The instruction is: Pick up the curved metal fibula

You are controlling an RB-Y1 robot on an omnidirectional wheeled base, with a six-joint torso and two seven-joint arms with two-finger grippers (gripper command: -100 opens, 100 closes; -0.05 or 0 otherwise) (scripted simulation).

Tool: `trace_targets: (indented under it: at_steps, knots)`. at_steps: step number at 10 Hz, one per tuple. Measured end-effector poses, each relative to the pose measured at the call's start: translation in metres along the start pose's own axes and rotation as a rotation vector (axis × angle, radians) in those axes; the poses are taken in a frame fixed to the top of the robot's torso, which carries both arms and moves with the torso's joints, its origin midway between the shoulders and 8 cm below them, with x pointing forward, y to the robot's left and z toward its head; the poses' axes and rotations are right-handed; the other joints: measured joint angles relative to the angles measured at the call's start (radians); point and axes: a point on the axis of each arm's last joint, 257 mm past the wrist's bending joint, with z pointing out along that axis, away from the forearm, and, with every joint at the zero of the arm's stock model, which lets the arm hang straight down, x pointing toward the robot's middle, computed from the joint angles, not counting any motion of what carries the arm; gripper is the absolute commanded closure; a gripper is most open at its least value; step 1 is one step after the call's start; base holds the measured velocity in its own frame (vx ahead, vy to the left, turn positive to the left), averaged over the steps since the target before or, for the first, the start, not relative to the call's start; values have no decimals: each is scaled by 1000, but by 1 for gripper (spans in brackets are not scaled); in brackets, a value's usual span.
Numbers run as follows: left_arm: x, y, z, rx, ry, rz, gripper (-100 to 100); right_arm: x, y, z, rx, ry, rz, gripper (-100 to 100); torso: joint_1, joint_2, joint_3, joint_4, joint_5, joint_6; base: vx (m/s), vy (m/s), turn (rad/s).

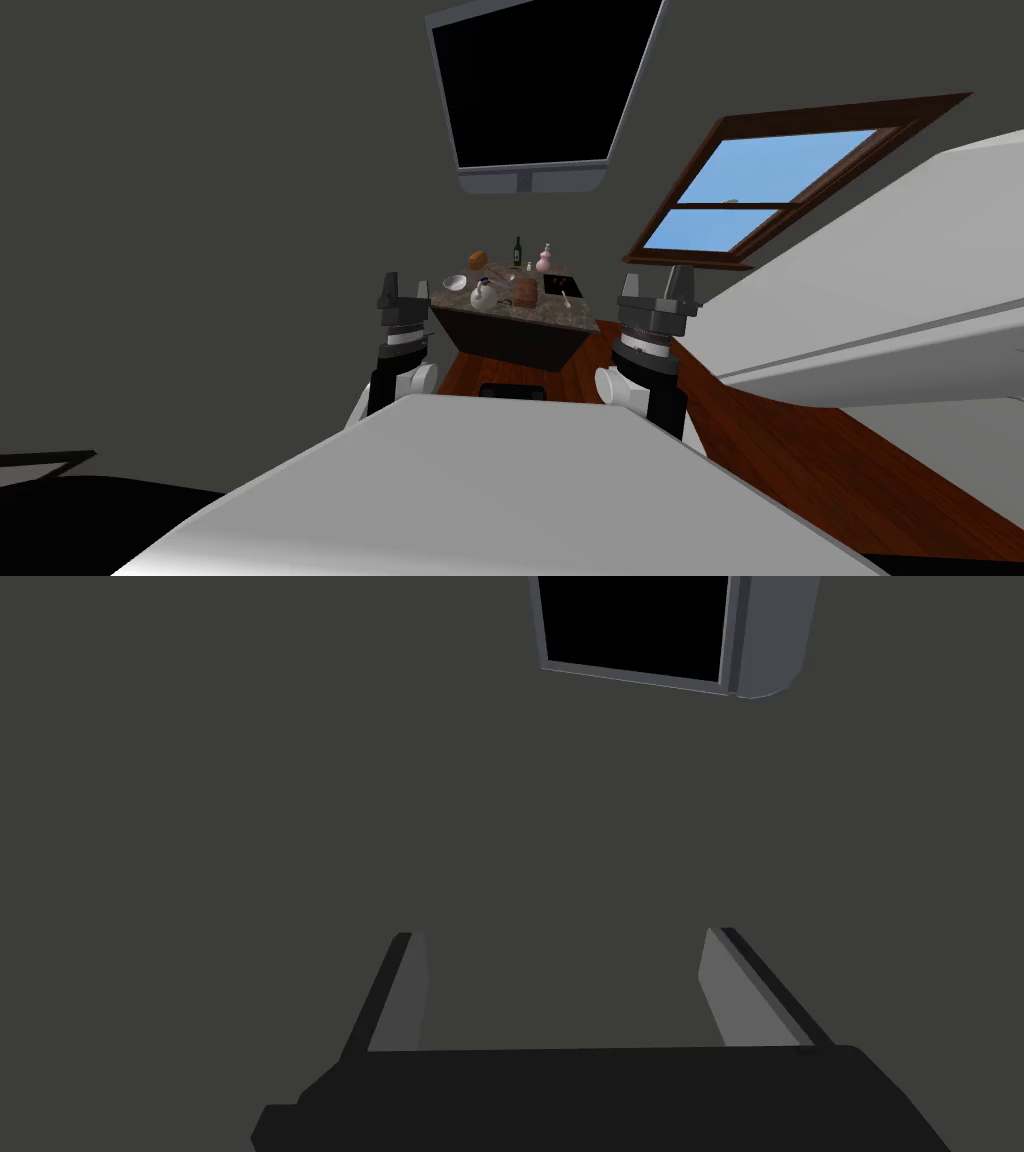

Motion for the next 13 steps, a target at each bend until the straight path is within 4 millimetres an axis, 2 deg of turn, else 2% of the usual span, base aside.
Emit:
trace_targets:
  at_steps: [4, 13]
  knots:
    - [15, 12, 5, -45, 86, 39, -100, 0, 0, 0, 0, 0, 0, 0, 2, 1, 1, 0, 0, 0, -13, 24, -66]
    - [46, 60, 20, -200, 190, 128, -100, 0, 0, 0, 0, 0, 0, 0, 1, 1, 1, 0, 0, 0, -18, 16, -78]
